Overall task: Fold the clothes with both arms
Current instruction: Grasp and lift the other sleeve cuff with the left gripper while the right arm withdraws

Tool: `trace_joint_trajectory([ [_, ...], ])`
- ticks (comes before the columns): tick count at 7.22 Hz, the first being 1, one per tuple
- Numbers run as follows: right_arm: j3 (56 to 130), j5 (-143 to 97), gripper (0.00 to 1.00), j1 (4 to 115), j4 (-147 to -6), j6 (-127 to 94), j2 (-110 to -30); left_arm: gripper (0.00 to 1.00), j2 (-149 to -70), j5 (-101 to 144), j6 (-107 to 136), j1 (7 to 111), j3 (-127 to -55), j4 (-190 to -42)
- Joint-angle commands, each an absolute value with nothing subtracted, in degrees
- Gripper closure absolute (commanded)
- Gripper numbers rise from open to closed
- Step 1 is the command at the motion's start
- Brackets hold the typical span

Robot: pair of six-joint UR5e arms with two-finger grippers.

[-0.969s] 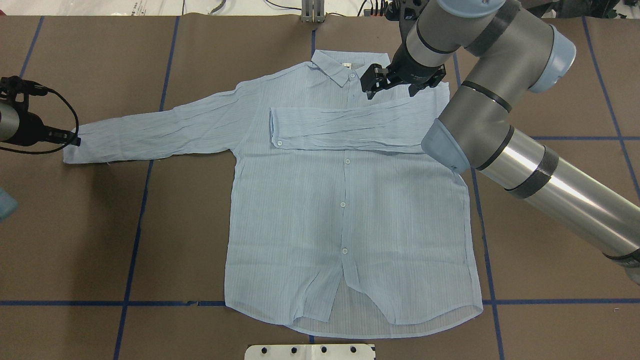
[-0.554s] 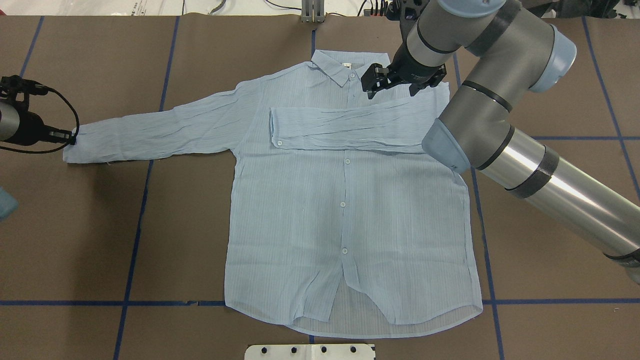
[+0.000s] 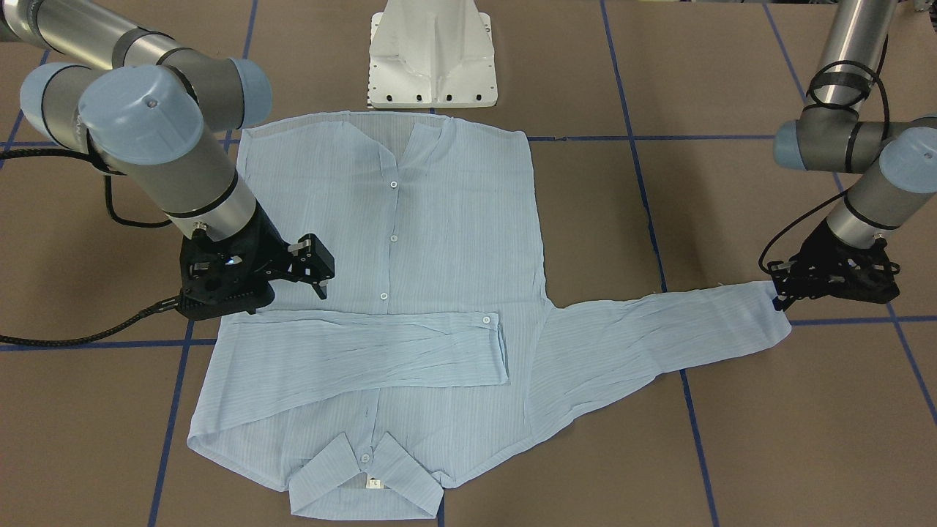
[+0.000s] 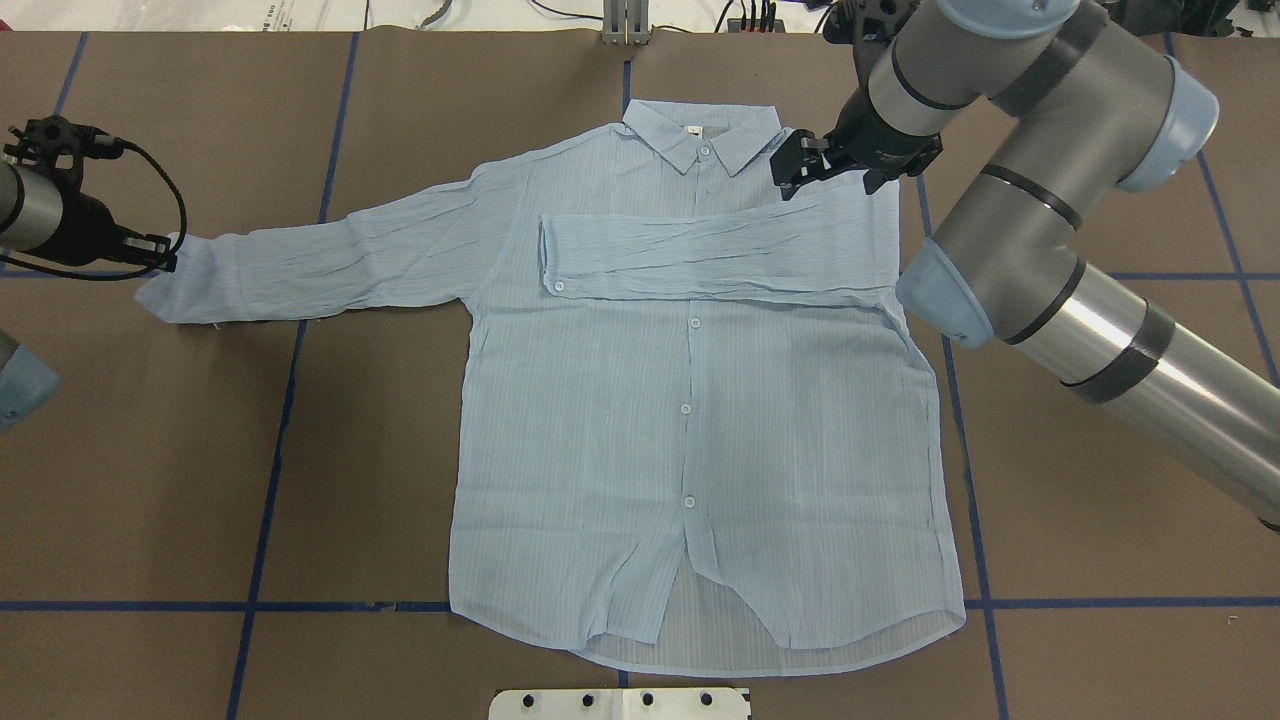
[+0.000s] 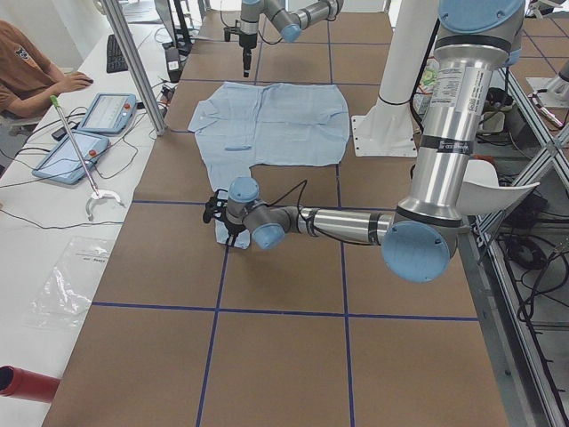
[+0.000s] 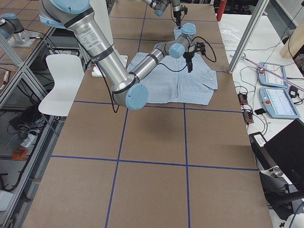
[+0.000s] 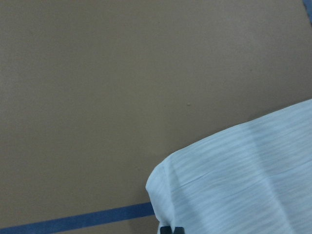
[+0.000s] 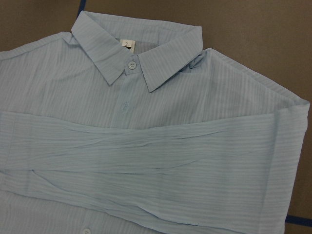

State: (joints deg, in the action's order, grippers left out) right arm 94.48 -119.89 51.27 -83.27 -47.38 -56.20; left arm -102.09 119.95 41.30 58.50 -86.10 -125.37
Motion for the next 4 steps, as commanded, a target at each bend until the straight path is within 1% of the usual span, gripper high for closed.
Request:
trace_joint_trajectory([
  [1, 97.90, -121.02, 0.00, 53.60, -82.79, -44.31, -62.64, 1.00, -110.61, 120.41, 42.18, 58.45, -97.07, -103.55],
  [2, 98.17, -121.11, 0.00, 55.01, -82.97, -40.38, -64.93, 1.00, -114.13, 123.98, 45.67, 58.36, -99.47, -98.75],
  [3, 98.17, -122.68, 0.00, 56.59, -82.71, -38.60, -67.91, 1.00, -119.13, 125.58, 52.92, 58.10, -99.67, -98.27],
  [4, 98.09, -126.44, 0.00, 59.73, -82.62, -35.97, -70.03, 1.00, -126.05, 125.94, 60.22, 56.53, -99.06, -95.91],
])
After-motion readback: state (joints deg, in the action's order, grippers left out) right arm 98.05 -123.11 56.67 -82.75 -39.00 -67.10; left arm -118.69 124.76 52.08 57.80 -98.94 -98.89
